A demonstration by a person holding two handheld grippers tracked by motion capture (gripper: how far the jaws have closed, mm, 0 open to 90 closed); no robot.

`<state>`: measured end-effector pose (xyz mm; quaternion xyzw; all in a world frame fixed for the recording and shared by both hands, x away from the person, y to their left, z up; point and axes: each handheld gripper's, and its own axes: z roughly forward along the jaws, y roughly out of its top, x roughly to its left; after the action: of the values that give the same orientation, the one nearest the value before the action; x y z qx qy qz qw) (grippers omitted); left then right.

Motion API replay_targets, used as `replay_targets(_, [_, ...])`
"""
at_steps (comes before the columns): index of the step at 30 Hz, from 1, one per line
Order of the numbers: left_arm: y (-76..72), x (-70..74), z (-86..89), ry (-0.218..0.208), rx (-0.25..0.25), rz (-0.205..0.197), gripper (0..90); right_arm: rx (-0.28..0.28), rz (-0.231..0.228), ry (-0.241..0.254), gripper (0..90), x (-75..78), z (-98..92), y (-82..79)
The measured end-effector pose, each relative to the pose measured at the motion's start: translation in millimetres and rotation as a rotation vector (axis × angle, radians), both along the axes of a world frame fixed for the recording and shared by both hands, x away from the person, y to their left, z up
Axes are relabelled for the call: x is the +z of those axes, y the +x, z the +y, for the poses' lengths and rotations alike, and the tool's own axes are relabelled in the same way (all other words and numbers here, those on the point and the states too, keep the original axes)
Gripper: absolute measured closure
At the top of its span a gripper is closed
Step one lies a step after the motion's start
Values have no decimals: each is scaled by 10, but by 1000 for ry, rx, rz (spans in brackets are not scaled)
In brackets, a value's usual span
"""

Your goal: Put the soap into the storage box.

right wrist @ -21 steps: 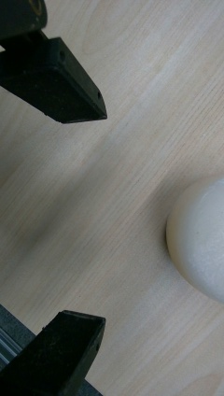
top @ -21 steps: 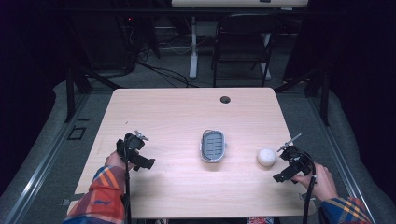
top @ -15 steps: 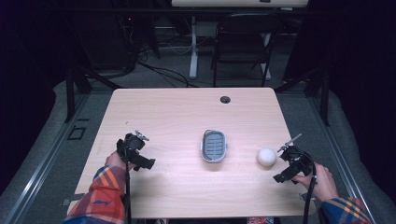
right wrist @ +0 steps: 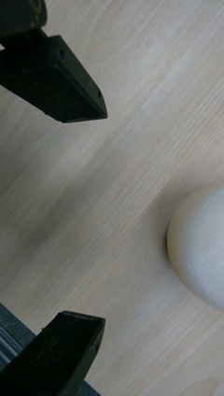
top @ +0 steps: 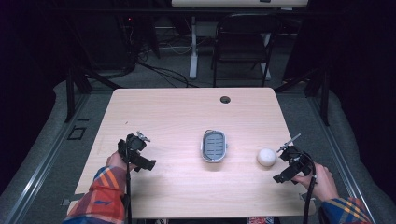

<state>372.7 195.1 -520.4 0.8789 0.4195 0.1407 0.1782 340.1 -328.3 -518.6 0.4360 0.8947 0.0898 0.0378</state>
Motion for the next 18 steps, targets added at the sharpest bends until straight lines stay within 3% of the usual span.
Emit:
replay_targets(1, [1, 0, 1, -1, 0, 0, 0, -46, -28, 51, 12, -43, 17, -29])
replay_targets(2, [3, -4, 0, -3, 1, -3, 0, -51, -34, 61, 9, -58, 22, -29])
replay_targets(3, [6, -6, 0, -3, 0, -2, 0, -9, 0, 6, 8, -15, 9, 1])
replay_targets(7, [11, -6, -6, -1, -4, 3, 0, -18, -3, 15, 0, -35, 17, 6])
replay_targets(12, [4, -3, -13, -1, -3, 2, 0, 16, 24, -21, 0, -1, 20, 24])
replay_targets(13, [4, -3, -14, 0, -3, 2, 0, -19, -3, -8, 0, -18, 35, 4])
replay_targets(14, [4, -3, -15, 2, -3, 2, 0, -20, -3, -9, 0, -19, 37, 5])
replay_targets(15, [5, 0, -15, 3, -4, 6, 0, 6, 21, -14, 0, -12, 30, 27])
replay_targets(18, [8, -9, -22, 3, -4, 9, 0, 2, 20, -13, 0, -24, 57, 62])
